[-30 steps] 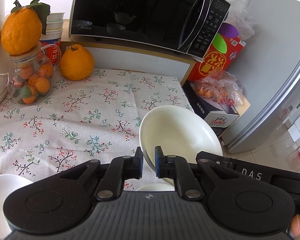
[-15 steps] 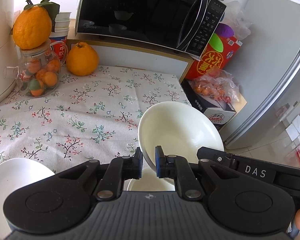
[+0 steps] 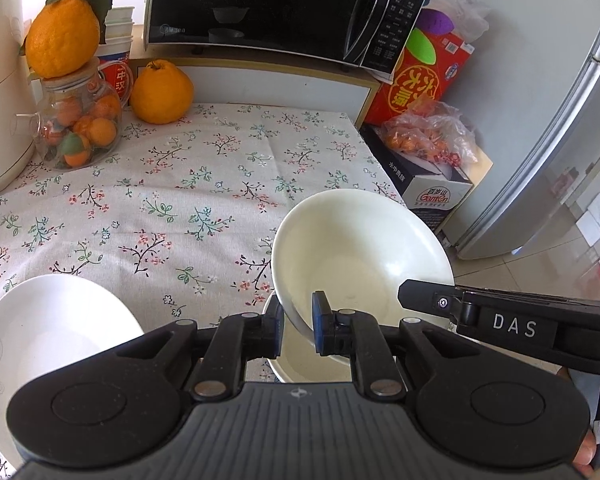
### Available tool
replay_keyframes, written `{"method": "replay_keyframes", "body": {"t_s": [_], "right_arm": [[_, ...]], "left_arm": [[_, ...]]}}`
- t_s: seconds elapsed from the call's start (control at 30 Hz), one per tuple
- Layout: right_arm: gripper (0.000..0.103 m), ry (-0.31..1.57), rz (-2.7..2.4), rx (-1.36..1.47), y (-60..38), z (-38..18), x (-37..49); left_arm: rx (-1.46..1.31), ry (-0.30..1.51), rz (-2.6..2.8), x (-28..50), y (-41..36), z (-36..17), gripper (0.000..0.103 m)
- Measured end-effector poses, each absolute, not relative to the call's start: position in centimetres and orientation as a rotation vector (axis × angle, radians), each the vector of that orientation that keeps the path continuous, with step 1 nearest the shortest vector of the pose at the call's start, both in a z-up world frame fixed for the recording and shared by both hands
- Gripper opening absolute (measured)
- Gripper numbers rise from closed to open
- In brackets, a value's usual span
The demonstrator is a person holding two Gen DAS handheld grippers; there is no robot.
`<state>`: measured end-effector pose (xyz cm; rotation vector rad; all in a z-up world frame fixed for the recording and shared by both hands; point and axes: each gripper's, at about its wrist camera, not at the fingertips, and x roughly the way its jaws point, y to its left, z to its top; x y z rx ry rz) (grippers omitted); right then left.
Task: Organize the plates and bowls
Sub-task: 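Lift the nested bowls with both tools and carry them toward the plate stack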
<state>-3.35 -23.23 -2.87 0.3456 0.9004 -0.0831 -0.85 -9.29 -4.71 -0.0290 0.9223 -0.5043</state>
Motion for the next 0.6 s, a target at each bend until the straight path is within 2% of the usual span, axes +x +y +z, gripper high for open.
{"method": "replay_keyframes", "body": {"t_s": [0.6], "right_arm": [[0.016,0.944,-0.081,0.304,-22.8,-3.8,-3.9]], "left_arm": [[0.069,0.936,-0.497,-2.1,-10.2,-5.6,0.018]]}}
